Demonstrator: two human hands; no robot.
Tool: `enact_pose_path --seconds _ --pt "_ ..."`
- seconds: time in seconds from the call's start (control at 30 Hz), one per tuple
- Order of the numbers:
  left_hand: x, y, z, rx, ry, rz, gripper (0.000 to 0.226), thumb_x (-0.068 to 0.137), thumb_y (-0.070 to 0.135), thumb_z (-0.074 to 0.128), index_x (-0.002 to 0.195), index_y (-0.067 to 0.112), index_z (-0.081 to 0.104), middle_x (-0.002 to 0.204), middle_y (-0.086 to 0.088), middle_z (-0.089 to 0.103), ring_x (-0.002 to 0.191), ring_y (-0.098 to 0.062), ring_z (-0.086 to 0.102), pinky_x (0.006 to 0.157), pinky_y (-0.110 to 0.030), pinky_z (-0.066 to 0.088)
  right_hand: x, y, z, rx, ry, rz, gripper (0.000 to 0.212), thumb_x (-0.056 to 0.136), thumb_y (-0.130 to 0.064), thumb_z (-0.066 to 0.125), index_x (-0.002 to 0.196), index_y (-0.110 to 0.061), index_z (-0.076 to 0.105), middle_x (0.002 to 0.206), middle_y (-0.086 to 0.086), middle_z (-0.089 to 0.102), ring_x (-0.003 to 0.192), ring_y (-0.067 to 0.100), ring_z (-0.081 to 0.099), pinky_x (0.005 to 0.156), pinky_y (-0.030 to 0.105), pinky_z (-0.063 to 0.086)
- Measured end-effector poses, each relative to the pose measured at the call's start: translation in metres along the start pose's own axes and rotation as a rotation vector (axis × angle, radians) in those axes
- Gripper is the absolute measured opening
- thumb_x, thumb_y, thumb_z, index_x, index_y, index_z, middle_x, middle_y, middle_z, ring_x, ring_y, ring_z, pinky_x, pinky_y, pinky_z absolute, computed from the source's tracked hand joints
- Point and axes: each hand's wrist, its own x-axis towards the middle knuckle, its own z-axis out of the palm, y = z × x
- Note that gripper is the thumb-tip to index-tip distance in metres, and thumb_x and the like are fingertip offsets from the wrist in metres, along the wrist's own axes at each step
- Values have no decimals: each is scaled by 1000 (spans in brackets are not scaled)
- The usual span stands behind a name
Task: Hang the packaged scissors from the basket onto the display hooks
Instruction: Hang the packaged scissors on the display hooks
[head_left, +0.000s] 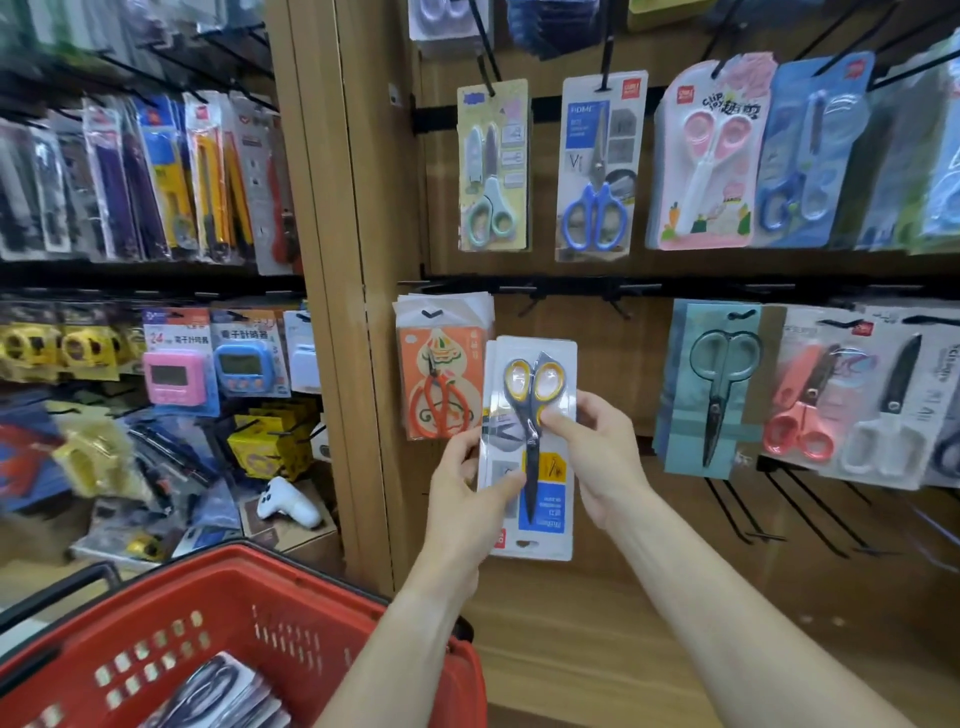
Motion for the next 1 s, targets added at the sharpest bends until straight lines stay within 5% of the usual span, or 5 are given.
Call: enact_pose_path --seconds 0.27,0.43,0.57,0.87,1.0 --pt "18 16 -59 657 -157 114 44 94 9 75 127 38 68 111 9 75 103 -10 72 86 -39 64 -2 -11 -12 -1094 -130 -760 106 64 -30 71 157 -2 27 154 17 29 147 38 29 118 49 35" --pt "14 29 -57 1227 -386 305 46 93 22 76 136 34 62 129 10 70 119 -17 63 97 -42 55 -10 -15 -4 -1556 -662 -742 78 81 -44 72 151 -23 44 146 1 53 152 27 30 129 44 11" --pt "8 32 -49 1405 -373 442 40 95 29 73 128 32 50 97 10 64 101 -21 64 81 -33 38 -14 -7 -4 -1419 -825 -452 38 92 -40 72 122 -26 55 97 -8 66 92 18 64 80 39 54" --pt "18 29 -47 1035 57 976 63 86 11 75 145 18 51 140 1 56 140 -22 46 122 -38 32 -3 9 -12 -742 -562 -409 19 98 -24 71 84 -15 61 73 -5 62 65 5 52 61 25 39" --pt "20 16 -33 555 97 458 95 85 41 84 159 26 27 162 4 33 149 -9 35 122 -32 32 0 -1 -6 -78 -304 -217 4 101 -12 67 103 -11 70 88 4 77 80 15 71 72 29 56"
